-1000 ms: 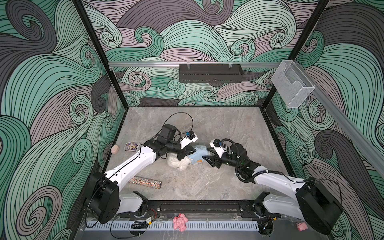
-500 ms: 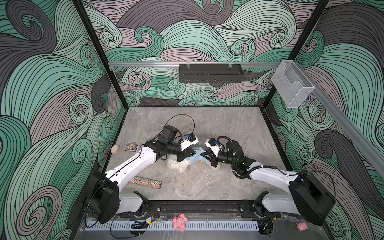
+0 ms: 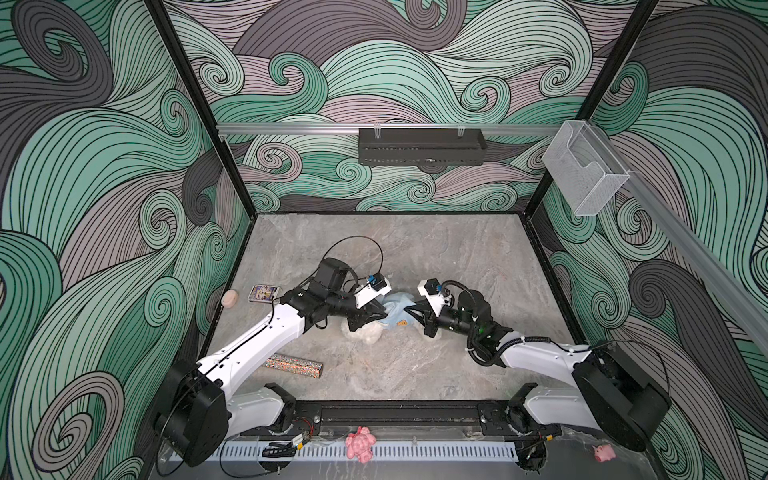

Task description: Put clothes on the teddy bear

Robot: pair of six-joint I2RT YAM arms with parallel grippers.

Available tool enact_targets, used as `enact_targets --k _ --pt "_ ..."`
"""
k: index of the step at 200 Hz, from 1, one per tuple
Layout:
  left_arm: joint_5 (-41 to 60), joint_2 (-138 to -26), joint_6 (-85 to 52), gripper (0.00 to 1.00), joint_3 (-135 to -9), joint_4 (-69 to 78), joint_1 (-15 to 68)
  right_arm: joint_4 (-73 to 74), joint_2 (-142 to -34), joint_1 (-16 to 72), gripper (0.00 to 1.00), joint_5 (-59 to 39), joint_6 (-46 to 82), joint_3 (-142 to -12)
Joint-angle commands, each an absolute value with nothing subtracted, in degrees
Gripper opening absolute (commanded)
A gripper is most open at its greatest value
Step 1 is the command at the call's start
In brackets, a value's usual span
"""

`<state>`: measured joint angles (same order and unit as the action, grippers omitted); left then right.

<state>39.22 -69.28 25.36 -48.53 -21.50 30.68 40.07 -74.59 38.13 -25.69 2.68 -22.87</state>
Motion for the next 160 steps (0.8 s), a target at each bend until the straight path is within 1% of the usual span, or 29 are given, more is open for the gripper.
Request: enact_targets --k 1,19,36,74,104,160 --pt "38.6 -68.5 26.8 0.27 -51.0 -24.2 31.1 40.2 -73.0 38.5 0.0 -23.9 -0.2 -22.9" --pt "37.9 -67.1 26.6 0.27 -51.0 -23.1 31.1 40.3 -73.0 38.5 0.0 -23.7 -0.6 -22.3" --pt "37.5 -66.5 26.5 0.23 -51.3 -22.5 31.4 40.6 -73.6 38.5 0.0 -23.8 -0.4 -22.1" --pt "35.3 -67.8 30.7 0.1 -53.6 -25.5 32.6 41.2 -74.9 38.8 0.0 -23.9 -0.2 -22.7" --pt "32.8 -71.5 34.4 0.04 -57.1 -29.8 33.1 41.1 -75.3 38.9 0.0 -24.0 -0.2 -23.0" --pt "31.5 -75.5 37.3 0.03 -59.0 -32.0 34.3 40.7 -74.8 39.0 0.0 -23.6 -0.4 -23.0"
